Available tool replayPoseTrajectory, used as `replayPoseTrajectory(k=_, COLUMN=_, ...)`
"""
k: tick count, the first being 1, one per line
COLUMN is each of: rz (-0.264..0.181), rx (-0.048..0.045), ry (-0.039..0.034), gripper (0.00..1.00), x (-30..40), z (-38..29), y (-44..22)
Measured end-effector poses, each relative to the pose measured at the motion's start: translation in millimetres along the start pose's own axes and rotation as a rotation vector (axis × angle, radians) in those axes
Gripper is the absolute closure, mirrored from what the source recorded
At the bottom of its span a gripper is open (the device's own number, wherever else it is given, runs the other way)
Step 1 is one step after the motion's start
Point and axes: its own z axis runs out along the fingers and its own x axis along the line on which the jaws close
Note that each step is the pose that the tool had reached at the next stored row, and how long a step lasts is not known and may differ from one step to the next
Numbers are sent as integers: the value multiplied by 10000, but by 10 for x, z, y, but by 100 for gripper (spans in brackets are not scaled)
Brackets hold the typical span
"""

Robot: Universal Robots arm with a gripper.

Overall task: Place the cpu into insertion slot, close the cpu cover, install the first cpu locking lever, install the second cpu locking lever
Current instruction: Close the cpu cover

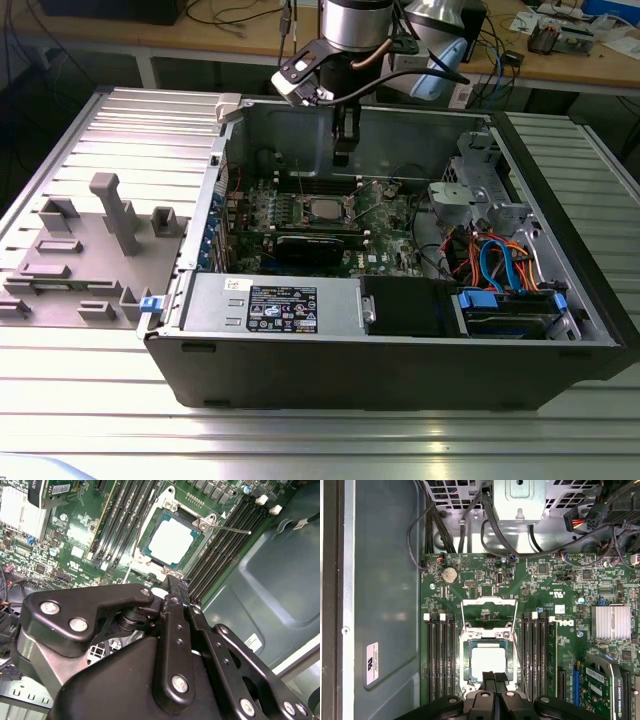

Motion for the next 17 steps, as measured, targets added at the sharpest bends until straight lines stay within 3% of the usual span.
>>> replayPoseTrajectory(k=17, rz=1, rx=0, ry=0, gripper=89, x=0, z=1, y=53)
